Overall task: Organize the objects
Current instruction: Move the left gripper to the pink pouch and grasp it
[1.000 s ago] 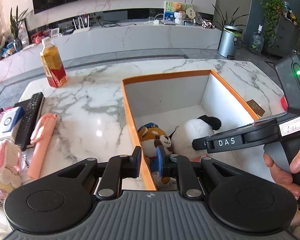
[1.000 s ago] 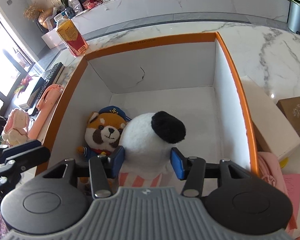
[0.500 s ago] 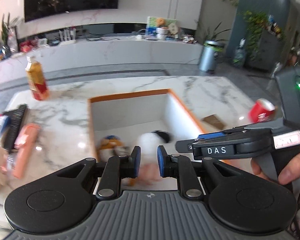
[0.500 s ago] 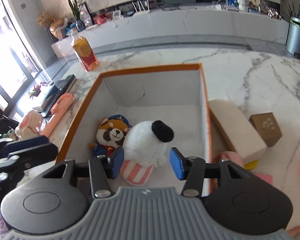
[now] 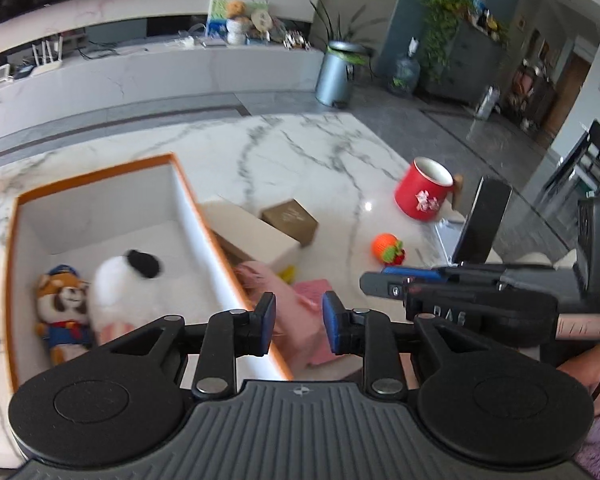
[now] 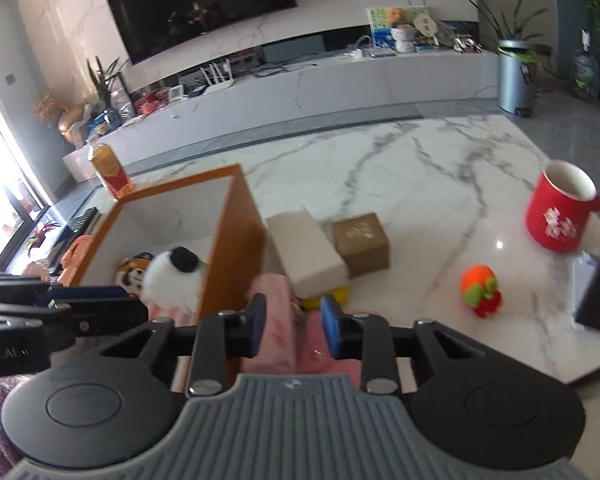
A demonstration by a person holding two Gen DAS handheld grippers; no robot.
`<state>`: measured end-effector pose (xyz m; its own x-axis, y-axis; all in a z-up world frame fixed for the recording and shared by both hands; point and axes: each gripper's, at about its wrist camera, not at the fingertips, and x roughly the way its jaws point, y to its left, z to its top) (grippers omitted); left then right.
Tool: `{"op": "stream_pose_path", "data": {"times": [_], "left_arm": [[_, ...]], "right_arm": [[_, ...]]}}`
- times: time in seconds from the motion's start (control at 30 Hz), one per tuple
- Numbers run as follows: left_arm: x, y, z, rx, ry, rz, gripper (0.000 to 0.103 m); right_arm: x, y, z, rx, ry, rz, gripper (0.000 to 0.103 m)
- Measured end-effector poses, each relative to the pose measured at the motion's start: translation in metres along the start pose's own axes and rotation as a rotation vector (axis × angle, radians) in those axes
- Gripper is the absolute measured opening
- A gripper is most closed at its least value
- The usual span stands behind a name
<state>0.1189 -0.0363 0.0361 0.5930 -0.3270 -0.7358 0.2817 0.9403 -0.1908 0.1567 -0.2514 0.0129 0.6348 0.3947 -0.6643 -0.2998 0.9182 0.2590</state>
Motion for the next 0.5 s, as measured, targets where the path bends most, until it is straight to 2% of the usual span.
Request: {"op": "stream_pose_path", "data": {"times": [0.1, 0.2, 0.37, 0.5], "left_arm": [[0.023, -0.015, 0.011, 0.005, 0.057, 0.049, 0.048], [0.051, -0.029, 0.021, 0.036, 0.139, 0.139, 0.048], [0.09, -0.04, 0.031, 0.087, 0.223, 0.248, 0.048], [0.118, -0.052, 0.031, 0.166, 0.303, 0.336, 0.05]], "right_arm": [[0.009, -0.019, -0.009, 0.022, 0.018, -0.014, 0.022], [0.02, -0.035, -0.017, 0.029, 0.049, -0.024, 0.022], [0.036, -0.058, -0.029, 0.063, 0.104, -0.035, 0.025], [0.041, -0.065, -0.034, 0.085, 0.125, -0.004, 0.026]]}}
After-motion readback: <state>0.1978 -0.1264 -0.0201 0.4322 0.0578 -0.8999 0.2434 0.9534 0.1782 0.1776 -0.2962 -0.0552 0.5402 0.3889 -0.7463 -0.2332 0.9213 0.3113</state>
